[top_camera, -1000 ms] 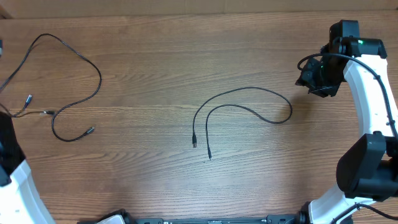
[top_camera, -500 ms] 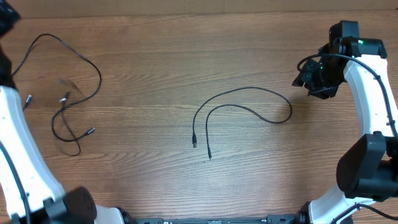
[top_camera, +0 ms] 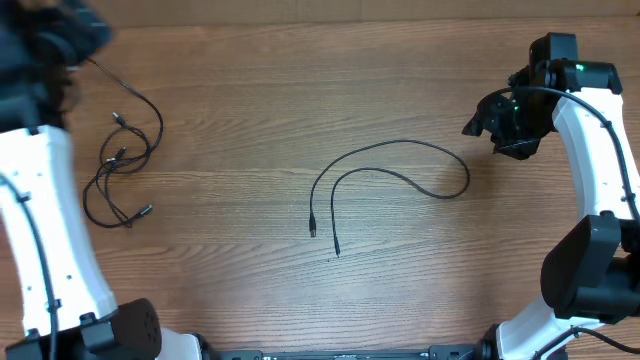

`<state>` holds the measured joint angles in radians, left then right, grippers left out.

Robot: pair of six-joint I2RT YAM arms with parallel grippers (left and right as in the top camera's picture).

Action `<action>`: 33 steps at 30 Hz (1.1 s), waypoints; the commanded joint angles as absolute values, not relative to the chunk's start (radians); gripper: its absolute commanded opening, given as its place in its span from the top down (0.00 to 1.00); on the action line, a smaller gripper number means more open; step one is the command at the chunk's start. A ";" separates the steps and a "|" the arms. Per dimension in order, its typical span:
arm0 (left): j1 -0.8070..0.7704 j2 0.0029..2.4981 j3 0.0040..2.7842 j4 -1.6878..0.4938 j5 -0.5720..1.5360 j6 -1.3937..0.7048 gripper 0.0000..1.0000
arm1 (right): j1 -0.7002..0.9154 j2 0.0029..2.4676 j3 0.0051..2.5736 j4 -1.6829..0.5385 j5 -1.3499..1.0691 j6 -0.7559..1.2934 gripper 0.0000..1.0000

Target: Untangle cables

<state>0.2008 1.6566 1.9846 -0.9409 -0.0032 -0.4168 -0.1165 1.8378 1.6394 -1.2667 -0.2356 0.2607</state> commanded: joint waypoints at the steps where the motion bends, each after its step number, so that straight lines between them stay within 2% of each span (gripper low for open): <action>1: 0.045 1.663 1.998 -0.975 0.071 -0.408 0.02 | -0.120 1.843 1.635 -1.262 -0.257 0.257 0.35; 12: -0.334 1.861 1.970 -1.027 0.160 -0.265 0.06 | -0.132 1.843 1.635 -1.264 -0.257 0.272 0.32; 16: -0.445 1.938 1.970 -1.012 0.201 -0.211 0.07 | -0.177 1.843 1.636 -1.275 -0.277 0.284 0.32; 19: -0.527 1.996 1.970 -0.997 0.249 -0.096 0.06 | -0.229 1.843 1.636 -1.282 -0.311 0.283 0.32; 23: -0.611 2.086 1.970 -0.974 0.381 0.134 0.03 | -0.292 1.843 1.636 -1.282 -0.363 0.279 0.33; 26: -0.657 2.160 1.970 -0.933 0.392 0.245 0.03 | -0.317 1.843 1.636 -1.282 -0.369 0.279 0.33; 30: -0.690 2.250 1.970 -0.862 0.394 0.313 0.04 | -0.321 1.843 1.636 -1.289 -0.369 0.268 0.33; 33: -0.706 2.297 1.970 -0.828 0.394 0.338 0.09 | -0.320 1.843 1.635 -1.295 -0.368 0.256 0.33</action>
<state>-0.6994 2.2585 1.9713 -0.8448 0.3676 0.2382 -0.3244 1.8378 1.6394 -1.2934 -0.3531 0.2718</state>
